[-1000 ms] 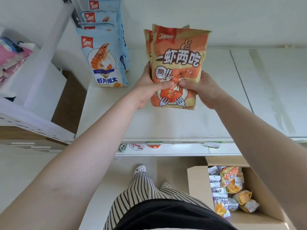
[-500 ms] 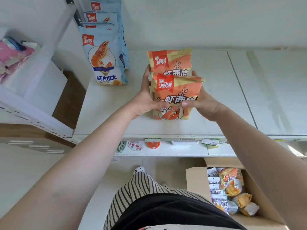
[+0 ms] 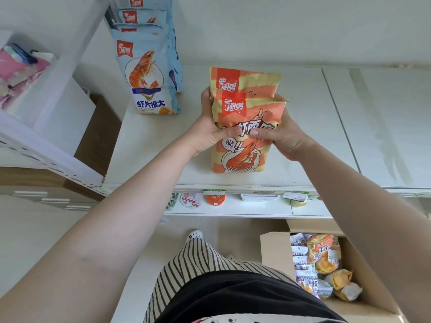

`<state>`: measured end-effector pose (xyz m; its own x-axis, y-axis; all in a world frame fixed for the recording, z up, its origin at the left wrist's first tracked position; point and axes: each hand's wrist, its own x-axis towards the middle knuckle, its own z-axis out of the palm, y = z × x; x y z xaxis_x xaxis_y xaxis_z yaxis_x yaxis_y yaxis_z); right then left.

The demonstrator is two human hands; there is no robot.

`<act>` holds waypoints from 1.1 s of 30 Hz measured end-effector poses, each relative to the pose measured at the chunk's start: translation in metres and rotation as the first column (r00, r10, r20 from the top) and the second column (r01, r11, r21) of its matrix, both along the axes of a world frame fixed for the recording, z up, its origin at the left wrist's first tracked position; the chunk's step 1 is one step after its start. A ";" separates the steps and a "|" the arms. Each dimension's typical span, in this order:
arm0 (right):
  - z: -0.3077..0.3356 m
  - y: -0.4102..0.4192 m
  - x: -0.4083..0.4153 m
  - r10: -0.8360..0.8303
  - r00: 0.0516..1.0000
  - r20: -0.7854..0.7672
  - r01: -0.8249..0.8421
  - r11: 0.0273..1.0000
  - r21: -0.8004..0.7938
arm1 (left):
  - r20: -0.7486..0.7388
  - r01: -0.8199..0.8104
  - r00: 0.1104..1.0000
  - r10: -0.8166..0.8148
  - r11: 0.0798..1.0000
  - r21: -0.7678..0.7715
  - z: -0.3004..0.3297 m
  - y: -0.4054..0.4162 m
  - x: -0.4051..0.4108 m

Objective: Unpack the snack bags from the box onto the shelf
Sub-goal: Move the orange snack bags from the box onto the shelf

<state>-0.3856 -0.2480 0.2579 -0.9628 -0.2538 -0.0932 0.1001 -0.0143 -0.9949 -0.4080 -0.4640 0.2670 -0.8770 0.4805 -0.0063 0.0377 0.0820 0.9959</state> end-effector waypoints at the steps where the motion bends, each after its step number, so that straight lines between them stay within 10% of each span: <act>1: 0.004 0.000 -0.003 -0.018 0.999 -0.031 0.018 1.000 -0.006 | -0.033 0.006 0.999 -0.006 1.000 0.003 0.004 0.002 -0.004; 15: -0.023 0.021 -0.009 0.094 0.986 0.135 -0.124 0.962 0.241 | -0.047 0.161 0.983 -0.178 0.955 -0.248 -0.052 -0.003 -0.024; 33: -0.030 -0.004 -0.127 0.196 0.981 -0.015 -0.184 0.943 0.278 | -0.330 -0.232 0.923 0.199 0.970 -0.065 -0.081 -0.013 -0.108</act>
